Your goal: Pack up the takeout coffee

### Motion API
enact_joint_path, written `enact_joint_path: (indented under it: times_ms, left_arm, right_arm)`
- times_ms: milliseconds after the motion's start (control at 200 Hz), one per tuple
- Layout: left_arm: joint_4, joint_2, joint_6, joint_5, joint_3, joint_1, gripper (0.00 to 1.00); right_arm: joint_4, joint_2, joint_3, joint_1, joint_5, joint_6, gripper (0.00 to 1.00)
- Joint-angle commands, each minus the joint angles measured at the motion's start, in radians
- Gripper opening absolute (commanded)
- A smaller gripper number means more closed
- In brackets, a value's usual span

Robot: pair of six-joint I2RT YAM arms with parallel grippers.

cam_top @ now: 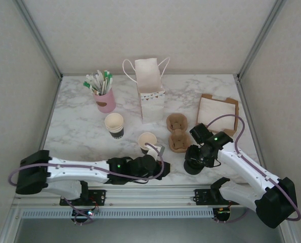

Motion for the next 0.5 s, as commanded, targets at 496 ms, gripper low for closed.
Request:
enact_joint_path:
  times_ms: [496]
  left_arm:
    - [0.514,0.349,-0.062,0.283,-0.001,0.064,0.35]
  right_arm:
    - [-0.030,-0.063,-0.048,0.008,-0.009,0.025,0.73]
